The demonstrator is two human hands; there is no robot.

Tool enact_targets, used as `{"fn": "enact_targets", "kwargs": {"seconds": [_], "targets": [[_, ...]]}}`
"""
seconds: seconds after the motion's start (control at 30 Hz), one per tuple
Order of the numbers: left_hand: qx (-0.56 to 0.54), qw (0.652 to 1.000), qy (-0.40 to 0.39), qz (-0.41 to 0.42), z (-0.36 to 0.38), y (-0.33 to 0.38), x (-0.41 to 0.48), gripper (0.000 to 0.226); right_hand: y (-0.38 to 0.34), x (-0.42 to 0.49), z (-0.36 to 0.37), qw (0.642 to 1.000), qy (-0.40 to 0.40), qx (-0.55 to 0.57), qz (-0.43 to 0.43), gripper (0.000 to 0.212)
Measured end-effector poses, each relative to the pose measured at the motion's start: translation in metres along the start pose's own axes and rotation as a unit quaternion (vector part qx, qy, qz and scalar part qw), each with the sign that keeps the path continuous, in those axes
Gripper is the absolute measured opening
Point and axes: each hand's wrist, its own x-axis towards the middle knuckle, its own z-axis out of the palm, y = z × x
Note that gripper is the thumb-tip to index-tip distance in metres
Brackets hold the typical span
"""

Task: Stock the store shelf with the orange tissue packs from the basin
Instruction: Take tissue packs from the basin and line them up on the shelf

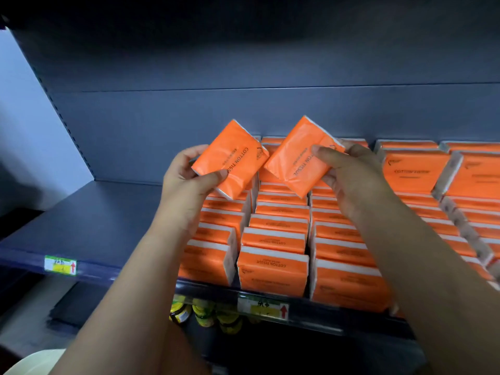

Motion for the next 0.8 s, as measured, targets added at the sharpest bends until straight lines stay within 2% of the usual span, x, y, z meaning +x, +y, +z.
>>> {"fn": "enact_targets", "kwargs": {"seconds": [0.07,0.2,0.33,0.47,0.63,0.67,0.8], "targets": [[-0.033,0.999,0.012,-0.022,0.013,0.002,-0.003,0.052,-0.004,0.0,-0.008,1.0,0.009,0.01,-0.016,0.058],[-0.129,0.986,0.009,-0.105,0.036,0.008,-0.009,0.054,-0.009,0.002,-0.023,0.999,0.018,0.023,-0.015,0.055],[-0.149,0.971,0.009,-0.189,0.068,0.012,-0.017,0.024,-0.013,0.001,-0.034,0.999,0.032,0.01,-0.024,0.052],[-0.107,0.973,0.006,-0.202,0.086,0.003,-0.018,0.032,-0.019,0.0,-0.045,0.997,0.052,-0.017,-0.051,0.049],[-0.137,0.97,-0.023,-0.201,0.1,-0.006,-0.012,0.012,-0.024,0.003,-0.055,0.992,0.074,-0.067,-0.081,0.053],[-0.131,0.971,-0.03,-0.197,0.102,-0.007,-0.012,0.017,-0.024,0.004,-0.057,0.99,0.075,-0.074,-0.092,0.051],[-0.121,0.978,-0.042,-0.167,0.11,-0.012,-0.014,0.062,-0.027,0.009,-0.063,0.976,0.075,-0.142,-0.145,0.048]]}}
